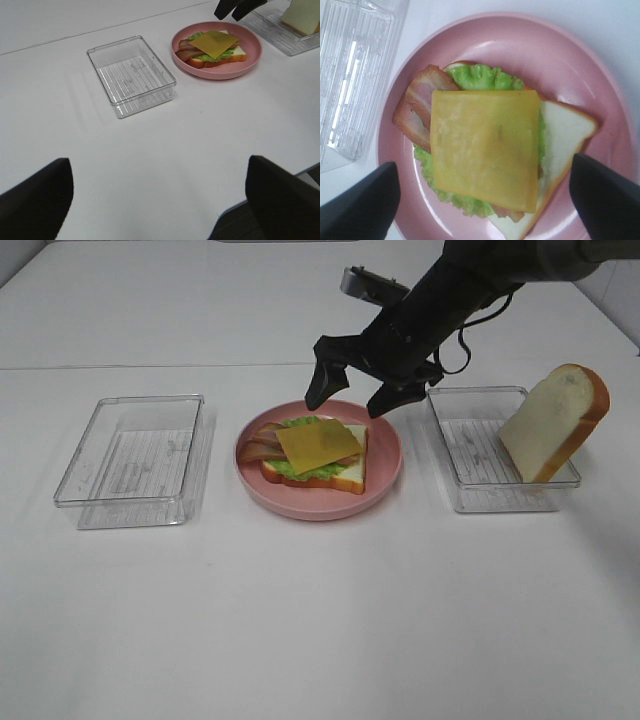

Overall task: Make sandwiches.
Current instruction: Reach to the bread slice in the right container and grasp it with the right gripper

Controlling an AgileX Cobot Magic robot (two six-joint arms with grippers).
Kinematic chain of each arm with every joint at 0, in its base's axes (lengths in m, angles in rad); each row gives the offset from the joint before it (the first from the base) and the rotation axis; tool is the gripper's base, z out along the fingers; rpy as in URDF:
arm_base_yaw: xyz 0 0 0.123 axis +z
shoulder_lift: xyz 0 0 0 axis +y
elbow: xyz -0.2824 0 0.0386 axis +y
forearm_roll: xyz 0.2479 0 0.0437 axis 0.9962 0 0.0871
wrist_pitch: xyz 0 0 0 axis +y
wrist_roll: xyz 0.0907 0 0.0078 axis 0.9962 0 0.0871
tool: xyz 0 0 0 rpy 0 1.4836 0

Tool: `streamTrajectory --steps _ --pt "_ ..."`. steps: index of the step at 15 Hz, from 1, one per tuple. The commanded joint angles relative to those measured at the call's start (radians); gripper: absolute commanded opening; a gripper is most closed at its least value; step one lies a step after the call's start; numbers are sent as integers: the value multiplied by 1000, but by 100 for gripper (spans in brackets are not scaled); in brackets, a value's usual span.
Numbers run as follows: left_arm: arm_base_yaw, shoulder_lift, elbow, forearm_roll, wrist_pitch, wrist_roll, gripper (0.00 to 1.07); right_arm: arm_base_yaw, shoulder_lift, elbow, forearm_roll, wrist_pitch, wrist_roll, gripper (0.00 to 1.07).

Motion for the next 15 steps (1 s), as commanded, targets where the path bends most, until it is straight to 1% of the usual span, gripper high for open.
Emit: streamTrajectory --steps 1,2,3,4,6,7,9,13,15 --pt "1 -21 4 0 4 2 87 -3 -92 -7 -149 16 44 82" --pt "1 -21 4 0 4 2 87 -4 -143 -7 -278 22 116 82" --pt "1 -21 4 0 4 2 87 -11 -174 -7 -364 32 151 82" --pt "1 -21 4 0 4 2 87 -29 -202 -7 -423 55 178 82" --pt "1 -21 4 0 4 2 87 -100 -235 -7 -435 117 175 82" --pt "1 -21 4 0 4 2 87 -118 -239 -7 -434 137 175 82" --pt "1 -21 4 0 4 2 87 -202 -245 -7 -434 202 175 82" --pt "1 -21 4 0 4 2 87 -359 -256 -7 -429 249 176 82" --pt "1 -21 4 0 4 2 87 -426 -246 -7 -379 268 165 82"
